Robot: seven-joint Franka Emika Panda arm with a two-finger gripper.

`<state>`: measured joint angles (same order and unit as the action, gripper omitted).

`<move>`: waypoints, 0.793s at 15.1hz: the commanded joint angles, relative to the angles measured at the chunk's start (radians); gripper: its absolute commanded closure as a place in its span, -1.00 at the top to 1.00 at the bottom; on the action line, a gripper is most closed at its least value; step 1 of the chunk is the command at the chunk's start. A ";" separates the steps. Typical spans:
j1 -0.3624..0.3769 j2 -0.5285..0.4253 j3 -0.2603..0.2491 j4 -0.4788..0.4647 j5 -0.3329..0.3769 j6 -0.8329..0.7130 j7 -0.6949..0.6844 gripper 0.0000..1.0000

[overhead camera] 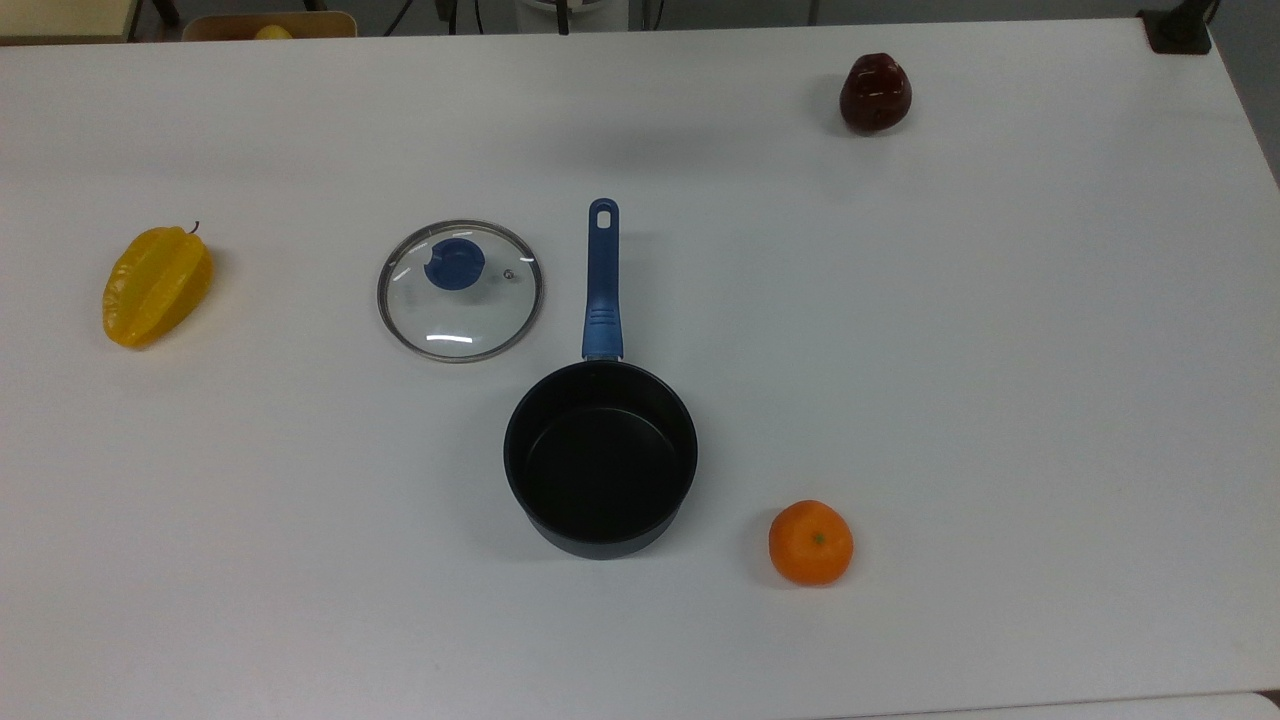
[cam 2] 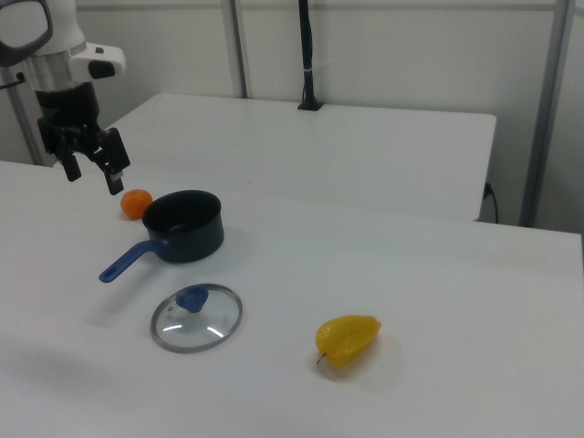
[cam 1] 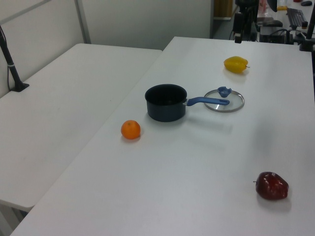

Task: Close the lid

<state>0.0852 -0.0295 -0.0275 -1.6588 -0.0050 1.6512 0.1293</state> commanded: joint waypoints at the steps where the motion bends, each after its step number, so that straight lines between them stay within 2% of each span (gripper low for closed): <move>1: 0.002 -0.023 -0.006 -0.016 -0.001 -0.025 -0.011 1.00; 7: -0.002 -0.020 -0.014 -0.013 -0.001 -0.025 -0.017 1.00; 10: -0.056 -0.012 -0.014 -0.016 -0.001 -0.022 -0.074 1.00; 12: -0.103 -0.013 -0.012 -0.071 -0.001 0.008 -0.140 1.00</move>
<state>0.0390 -0.0287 -0.0377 -1.6637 -0.0066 1.6511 0.0843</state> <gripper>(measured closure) 0.000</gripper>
